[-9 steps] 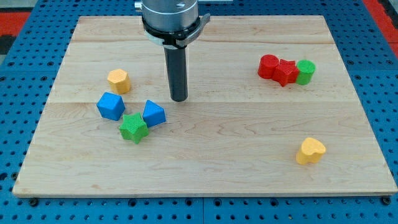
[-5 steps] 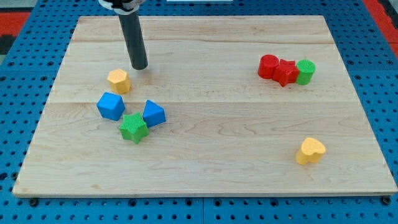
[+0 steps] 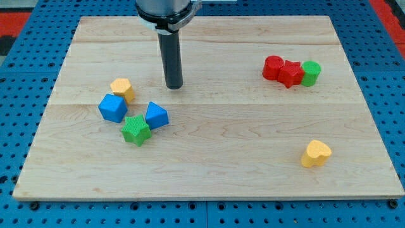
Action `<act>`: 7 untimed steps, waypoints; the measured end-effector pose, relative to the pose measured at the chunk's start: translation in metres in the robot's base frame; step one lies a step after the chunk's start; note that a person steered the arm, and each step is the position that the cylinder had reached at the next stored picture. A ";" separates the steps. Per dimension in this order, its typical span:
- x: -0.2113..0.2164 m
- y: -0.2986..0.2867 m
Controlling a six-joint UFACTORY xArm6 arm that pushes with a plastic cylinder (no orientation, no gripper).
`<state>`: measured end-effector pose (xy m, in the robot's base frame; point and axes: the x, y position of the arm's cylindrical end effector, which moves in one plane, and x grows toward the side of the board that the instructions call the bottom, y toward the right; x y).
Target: Push a group of blocks donwards
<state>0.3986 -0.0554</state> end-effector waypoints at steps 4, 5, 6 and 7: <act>-0.036 -0.049; -0.037 -0.137; -0.019 -0.135; 0.008 -0.085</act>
